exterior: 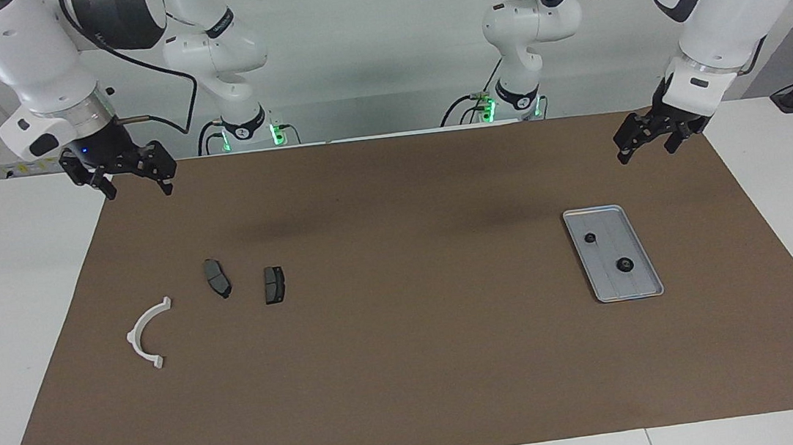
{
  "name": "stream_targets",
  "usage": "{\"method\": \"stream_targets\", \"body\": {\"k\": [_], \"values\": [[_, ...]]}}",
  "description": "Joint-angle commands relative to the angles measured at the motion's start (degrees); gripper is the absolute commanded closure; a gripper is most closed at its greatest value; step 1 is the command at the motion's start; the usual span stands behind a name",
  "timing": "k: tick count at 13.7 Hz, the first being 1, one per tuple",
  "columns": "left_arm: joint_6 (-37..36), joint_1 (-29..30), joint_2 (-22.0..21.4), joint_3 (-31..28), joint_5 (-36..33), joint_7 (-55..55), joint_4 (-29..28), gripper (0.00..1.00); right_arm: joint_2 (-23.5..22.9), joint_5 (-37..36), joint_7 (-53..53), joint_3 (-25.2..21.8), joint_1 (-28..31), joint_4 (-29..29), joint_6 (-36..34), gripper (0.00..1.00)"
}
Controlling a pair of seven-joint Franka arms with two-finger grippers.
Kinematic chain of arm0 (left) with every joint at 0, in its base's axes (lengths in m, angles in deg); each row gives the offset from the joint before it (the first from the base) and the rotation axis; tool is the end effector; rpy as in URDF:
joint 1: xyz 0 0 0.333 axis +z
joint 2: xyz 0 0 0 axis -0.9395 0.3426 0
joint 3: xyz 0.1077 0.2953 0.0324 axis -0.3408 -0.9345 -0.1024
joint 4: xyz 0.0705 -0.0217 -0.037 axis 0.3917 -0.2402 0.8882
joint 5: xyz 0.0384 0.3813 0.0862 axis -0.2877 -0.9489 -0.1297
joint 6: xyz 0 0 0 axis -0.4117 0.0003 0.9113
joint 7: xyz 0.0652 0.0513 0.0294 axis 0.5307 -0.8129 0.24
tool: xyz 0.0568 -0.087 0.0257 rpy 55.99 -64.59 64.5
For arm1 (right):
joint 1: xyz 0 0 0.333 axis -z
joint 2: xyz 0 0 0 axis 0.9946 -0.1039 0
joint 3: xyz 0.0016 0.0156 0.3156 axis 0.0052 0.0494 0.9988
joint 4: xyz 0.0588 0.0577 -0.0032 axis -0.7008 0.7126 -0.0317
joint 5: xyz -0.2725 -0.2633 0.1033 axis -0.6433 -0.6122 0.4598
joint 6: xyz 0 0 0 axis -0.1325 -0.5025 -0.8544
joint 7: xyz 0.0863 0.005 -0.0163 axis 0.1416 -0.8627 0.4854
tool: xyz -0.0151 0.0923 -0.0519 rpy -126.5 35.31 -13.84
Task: Place bearing gear from tray to pile
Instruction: 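Move the left gripper over the silver tray toward a black bearing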
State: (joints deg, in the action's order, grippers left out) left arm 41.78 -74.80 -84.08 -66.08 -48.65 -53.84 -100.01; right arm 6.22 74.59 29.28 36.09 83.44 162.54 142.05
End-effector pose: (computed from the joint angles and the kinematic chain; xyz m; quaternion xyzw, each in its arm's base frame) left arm 0.5599 -0.0211 0.5791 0.9995 0.0314 -0.0069 0.0078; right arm 0.5381 -0.0305 0.5979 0.9996 -0.0227 -0.0090 0.0122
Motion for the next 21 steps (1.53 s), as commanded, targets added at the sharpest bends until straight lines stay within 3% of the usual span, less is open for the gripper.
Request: {"method": "stream_targets", "body": {"k": [1, 9, 13, 18, 21], "values": [[0.97, 0.53, 0.14, 0.39, 0.1, 0.21, -0.01, 0.0, 0.58, 0.13, -1.28, 0.04, -0.1, 1.14, 0.85, 0.0], [0.45, 0.62, -0.04, 0.56, 0.1, -0.39, 0.25, 0.0, 0.67, 0.13, -1.1, 0.04, 0.16, 1.41, 0.93, 0.0], [1.41, 0.71, -2.68, 0.92, 0.19, -0.13, -3.53, 0.0, 0.67, 0.13, -1.19, 0.04, -0.01, 1.41, 0.85, 0.0], [7.99, 0.62, -2.07, 0.56, 0.1, -0.66, -7.57, 0.0, 0.67, 0.13, -1.19, 0.04, 0.25, 1.41, 0.76, 0.0], [15.54, 0.45, -1.53, 0.56, 0.1, -1.88, -14.92, 0.0, 0.67, 0.13, -1.1, 0.04, 0.34, 1.41, 0.67, 0.0]]}}
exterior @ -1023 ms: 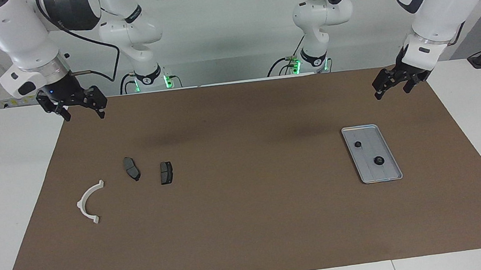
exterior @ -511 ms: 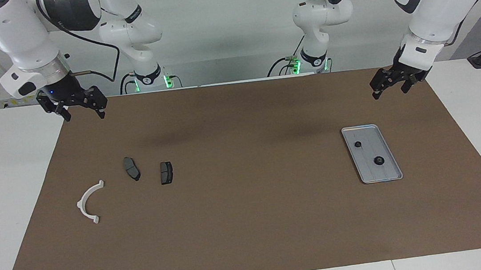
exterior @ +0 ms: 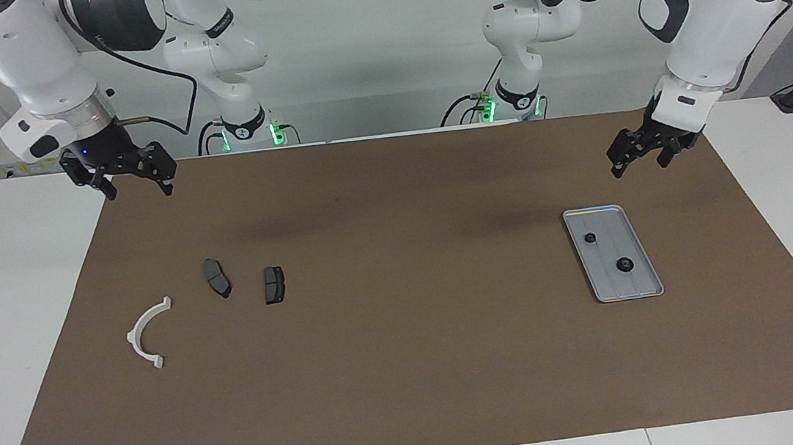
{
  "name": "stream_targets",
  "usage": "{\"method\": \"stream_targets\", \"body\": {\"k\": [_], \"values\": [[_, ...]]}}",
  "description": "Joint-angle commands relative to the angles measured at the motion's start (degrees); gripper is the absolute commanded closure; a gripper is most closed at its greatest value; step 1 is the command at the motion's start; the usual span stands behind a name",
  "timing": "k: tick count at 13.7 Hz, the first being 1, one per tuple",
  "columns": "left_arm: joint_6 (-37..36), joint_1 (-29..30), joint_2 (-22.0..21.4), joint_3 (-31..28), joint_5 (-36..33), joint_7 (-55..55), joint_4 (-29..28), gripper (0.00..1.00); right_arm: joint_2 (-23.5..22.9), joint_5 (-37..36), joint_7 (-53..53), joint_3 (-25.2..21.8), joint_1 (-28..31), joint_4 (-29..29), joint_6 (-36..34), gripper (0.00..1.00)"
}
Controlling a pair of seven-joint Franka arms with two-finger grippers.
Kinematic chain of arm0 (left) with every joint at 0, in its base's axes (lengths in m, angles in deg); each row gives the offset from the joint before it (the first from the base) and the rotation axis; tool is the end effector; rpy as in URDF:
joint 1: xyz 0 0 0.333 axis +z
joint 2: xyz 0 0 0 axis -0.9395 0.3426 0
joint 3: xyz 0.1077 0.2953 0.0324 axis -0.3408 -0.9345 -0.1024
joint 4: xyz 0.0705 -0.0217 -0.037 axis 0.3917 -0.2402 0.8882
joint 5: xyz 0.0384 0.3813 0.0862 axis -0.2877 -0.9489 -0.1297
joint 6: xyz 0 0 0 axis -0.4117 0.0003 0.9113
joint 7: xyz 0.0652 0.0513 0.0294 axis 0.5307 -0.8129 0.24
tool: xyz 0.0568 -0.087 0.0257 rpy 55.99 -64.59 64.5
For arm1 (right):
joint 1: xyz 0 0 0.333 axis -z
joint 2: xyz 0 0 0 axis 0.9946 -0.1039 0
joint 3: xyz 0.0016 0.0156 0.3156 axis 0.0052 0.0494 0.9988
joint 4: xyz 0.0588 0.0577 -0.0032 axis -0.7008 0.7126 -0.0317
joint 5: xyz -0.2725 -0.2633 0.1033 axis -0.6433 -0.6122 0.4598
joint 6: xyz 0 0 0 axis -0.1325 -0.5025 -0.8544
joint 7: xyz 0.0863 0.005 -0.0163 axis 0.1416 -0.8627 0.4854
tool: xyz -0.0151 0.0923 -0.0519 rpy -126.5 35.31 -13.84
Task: Place bearing gear from tray to pile
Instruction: 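Move the left gripper over the silver tray toward a black bearing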
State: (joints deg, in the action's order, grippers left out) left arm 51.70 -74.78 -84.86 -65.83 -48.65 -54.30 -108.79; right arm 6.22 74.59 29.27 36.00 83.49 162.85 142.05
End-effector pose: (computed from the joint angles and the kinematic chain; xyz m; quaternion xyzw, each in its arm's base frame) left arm 0.5606 -0.0229 0.5283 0.9993 0.0347 0.0097 0.0090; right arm 0.5378 -0.0318 0.5953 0.9996 -0.0240 -0.0117 0.0121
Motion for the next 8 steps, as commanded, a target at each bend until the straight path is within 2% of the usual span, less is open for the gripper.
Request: {"method": "stream_targets", "body": {"k": [1, 2, 5, 6, 8], "values": [[8.0, 0.51, -0.84, 0.31, 0.1, -1.43, -8.35, 0.0, 0.67, 0.13, -1.01, 0.13, 0.46, 1.1, 0.67, 0.0], [10.2, 0.6, -0.67, 0.31, 0.1, -1.52, -10.02, 0.0, 0.67, 0.13, -0.92, 0.04, 0.46, 1.1, 0.67, 0.0], [13.9, 0.6, 1.52, 0.31, 0.1, -2.31, -11.45, 0.38, 0.76, 0.13, -1.19, 0.13, 0.37, 1.18, 0.93, 0.0], [15.48, 0.6, 2.23, 0.31, 0.1, -2.66, -11.79, 0.45, 0.76, 0.13, -1.19, 0.13, 0.28, 1.18, 0.85, 0.0], [18.29, 0.6, 4.24, 0.31, 0.1, -2.66, -12.67, 0.52, 0.76, 0.13, -1.27, 0.13, 0.28, 1.36, 0.85, 0.0]]}}
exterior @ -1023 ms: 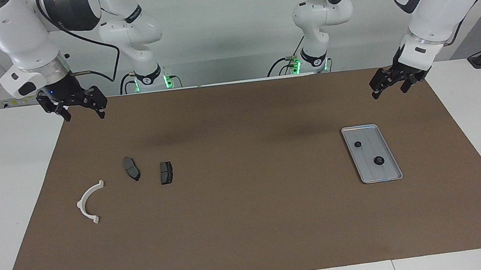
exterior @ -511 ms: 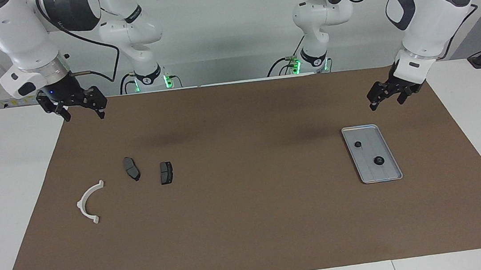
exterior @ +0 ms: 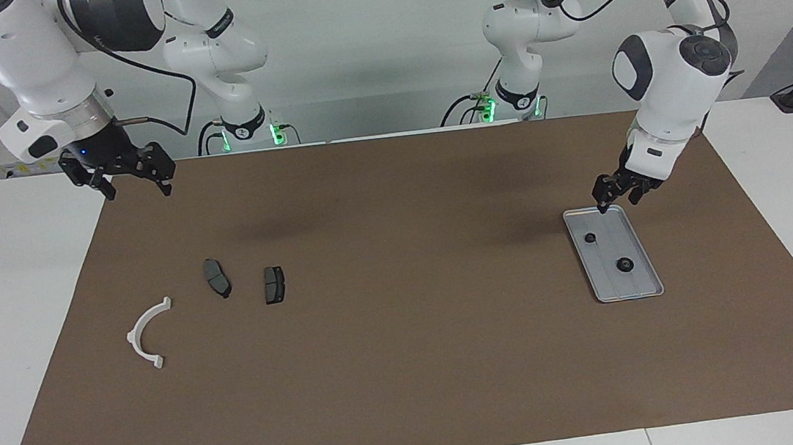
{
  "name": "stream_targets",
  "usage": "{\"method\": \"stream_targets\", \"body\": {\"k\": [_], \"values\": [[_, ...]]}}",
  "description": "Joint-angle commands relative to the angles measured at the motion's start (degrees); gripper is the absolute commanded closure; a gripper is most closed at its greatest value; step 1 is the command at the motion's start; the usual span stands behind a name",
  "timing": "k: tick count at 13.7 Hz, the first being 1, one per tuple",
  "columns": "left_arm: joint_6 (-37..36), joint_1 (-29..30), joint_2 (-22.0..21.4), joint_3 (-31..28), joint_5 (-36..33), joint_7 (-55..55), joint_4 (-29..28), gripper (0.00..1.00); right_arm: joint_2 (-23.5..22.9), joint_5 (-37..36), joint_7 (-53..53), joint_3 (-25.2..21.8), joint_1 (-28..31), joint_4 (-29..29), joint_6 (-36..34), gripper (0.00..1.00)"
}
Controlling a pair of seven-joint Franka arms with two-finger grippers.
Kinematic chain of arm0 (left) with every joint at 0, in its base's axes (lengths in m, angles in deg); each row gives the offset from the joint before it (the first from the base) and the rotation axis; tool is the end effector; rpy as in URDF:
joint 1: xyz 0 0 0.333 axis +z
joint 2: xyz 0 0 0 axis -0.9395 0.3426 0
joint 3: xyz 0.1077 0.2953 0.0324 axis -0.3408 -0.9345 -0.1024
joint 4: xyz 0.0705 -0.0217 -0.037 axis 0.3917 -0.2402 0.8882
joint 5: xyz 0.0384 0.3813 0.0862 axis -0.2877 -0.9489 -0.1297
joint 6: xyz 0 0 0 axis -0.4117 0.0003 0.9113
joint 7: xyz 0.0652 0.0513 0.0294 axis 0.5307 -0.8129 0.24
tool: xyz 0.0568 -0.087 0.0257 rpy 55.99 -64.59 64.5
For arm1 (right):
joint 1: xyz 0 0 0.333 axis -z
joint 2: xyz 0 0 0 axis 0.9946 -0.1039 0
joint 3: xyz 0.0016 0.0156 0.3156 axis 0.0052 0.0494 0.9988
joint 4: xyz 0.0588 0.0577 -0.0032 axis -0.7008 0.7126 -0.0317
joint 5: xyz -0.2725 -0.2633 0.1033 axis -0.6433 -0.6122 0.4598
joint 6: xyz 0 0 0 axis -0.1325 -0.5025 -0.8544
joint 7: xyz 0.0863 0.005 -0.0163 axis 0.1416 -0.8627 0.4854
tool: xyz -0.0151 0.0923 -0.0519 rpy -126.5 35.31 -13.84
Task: Place bearing gear from tray to pile
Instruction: 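Lower the left gripper and grasp the black bearing in the tray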
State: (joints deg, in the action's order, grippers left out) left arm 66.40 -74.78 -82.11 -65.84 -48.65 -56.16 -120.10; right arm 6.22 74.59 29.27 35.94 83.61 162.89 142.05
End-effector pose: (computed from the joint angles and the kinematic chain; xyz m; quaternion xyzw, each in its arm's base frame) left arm 0.5612 -0.0226 0.4304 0.9985 0.0529 0.0153 0.0078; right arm 0.5376 -0.0335 0.5950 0.9995 -0.0255 -0.0121 0.0120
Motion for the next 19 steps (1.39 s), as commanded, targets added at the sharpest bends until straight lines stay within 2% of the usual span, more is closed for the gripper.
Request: {"method": "stream_targets", "body": {"k": [1, 6, 19], "values": [[5.6, 0.68, 2.72, 0.32, 0.1, -0.81, -2.06, 0.52, 0.84, 0.13, -1.18, 0.19, 0.16, 1.33, 0.85, 0.0], [10.71, 0.68, 7.03, 0.32, 0.1, -0.98, -4.35, 0.48, 0.93, 0.22, -0.74, -0.07, 0.51, 1.5, 0.85, 0.0], [14.94, 0.24, 7.04, 0.41, 0.1, -3.09, -10.24, 0.48, 1.28, 0.22, -0.92, -0.16, 0.43, 2.12, 1.02, 0.0]]}}
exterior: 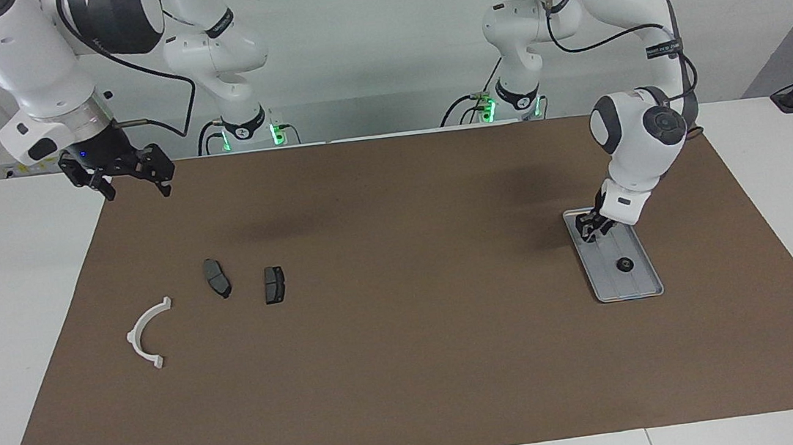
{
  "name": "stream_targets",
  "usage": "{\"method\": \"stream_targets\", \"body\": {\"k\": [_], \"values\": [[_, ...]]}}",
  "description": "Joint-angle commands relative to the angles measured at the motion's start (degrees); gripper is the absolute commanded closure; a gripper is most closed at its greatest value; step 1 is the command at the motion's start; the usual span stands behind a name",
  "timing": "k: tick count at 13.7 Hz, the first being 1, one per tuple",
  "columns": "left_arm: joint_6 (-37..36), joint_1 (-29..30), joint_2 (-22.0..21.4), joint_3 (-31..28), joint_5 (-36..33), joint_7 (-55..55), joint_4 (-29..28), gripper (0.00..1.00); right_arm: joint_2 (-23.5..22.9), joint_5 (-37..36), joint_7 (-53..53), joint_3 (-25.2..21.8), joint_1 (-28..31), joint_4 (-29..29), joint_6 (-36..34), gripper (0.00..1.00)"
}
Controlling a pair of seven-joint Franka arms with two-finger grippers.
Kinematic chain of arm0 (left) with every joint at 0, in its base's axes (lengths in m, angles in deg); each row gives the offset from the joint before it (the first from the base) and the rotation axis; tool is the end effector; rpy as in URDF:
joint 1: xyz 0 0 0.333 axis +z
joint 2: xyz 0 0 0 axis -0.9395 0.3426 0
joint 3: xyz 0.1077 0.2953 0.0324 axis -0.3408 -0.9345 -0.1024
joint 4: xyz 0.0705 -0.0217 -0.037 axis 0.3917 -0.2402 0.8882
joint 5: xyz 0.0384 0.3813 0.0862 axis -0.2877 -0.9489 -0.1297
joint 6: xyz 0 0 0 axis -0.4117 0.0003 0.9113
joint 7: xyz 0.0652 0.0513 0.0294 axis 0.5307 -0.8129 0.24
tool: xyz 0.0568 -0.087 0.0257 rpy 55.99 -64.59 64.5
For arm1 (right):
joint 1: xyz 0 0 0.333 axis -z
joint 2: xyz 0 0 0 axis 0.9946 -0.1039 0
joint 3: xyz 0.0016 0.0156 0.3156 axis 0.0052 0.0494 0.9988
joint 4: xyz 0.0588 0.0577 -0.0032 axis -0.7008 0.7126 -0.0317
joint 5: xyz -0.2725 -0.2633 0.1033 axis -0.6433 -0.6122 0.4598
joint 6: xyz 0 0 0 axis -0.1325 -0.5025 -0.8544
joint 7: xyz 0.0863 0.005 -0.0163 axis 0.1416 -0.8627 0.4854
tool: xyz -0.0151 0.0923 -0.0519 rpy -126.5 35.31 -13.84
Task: Place bearing gear from tray to pile
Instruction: 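Lower the left gripper and grasp the black bearing in the tray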
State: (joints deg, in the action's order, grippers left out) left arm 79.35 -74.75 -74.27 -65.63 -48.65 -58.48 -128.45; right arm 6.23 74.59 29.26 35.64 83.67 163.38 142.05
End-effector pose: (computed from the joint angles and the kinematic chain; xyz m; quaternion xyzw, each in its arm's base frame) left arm 0.5509 -0.0234 0.3092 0.9973 0.0730 -0.0124 0.0010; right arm 0.5368 -0.0369 0.5910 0.9994 -0.0287 -0.0163 0.0117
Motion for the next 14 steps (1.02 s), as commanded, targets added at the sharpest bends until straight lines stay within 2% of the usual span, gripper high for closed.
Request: {"method": "stream_targets", "body": {"k": [1, 12, 13, 14], "values": [[1.99, 0.21, -0.8, 0.2, 0.1, -0.77, -1.9, 0.48, 1.28, 0.22, -0.91, 0.13, 0.37, 1.8, 1.02, 0.0], [3.57, -0.14, 0.17, 0.2, 0.1, -1.03, -1.99, 0.5, 1.28, 0.31, -2.32, 0.13, -0.33, 1.97, 1.11, 0.0], [3.57, -0.14, 0.17, 0.2, 0.1, -0.94, -1.99, 0.56, 1.28, 0.31, -2.32, 0.13, -0.33, 2.06, 1.02, 0.0], [3.48, -0.14, 0.17, 0.2, 0.1, -0.77, -1.99, 0.68, 1.28, 0.31, -2.15, 0.13, -0.33, 2.06, 1.11, 0.0]]}}
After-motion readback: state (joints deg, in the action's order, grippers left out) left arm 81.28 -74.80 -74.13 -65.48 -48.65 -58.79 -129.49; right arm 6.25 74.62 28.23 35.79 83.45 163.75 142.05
